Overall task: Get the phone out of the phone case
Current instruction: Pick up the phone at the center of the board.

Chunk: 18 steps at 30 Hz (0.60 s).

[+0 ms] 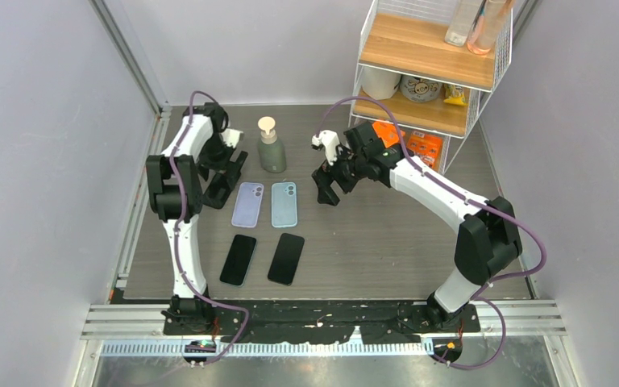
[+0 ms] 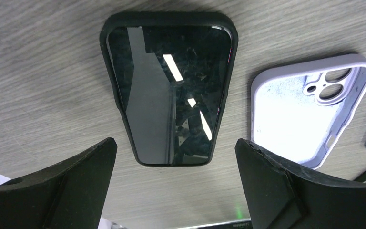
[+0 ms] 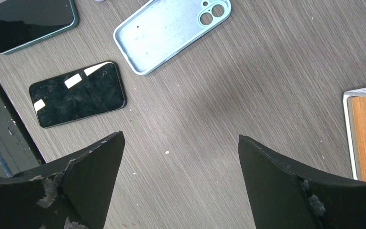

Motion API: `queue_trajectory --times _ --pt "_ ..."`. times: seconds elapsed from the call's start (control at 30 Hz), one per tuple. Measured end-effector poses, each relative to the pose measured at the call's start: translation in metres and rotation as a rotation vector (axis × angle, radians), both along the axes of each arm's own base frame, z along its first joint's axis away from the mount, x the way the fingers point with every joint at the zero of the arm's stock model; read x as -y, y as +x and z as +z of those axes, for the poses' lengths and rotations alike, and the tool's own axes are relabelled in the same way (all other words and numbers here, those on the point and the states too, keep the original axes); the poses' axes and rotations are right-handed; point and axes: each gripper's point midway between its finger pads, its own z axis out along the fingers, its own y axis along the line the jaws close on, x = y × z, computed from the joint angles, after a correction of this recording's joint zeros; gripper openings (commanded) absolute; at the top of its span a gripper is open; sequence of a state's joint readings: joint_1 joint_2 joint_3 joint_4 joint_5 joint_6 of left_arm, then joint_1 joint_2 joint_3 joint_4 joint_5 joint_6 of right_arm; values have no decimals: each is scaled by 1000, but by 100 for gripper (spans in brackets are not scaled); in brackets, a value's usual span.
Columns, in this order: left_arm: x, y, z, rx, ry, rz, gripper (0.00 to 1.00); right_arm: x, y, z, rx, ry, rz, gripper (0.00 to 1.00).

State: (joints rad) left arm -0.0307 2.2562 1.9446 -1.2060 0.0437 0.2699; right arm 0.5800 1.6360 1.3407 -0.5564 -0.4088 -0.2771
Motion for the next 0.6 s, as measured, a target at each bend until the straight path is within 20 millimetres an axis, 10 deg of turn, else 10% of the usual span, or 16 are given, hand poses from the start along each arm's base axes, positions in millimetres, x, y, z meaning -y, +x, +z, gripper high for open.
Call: queue_trajectory --times 0.6 --pt "-11 -33 -32 -53 49 -47 100 -1 -2 2 -32 42 6 96"
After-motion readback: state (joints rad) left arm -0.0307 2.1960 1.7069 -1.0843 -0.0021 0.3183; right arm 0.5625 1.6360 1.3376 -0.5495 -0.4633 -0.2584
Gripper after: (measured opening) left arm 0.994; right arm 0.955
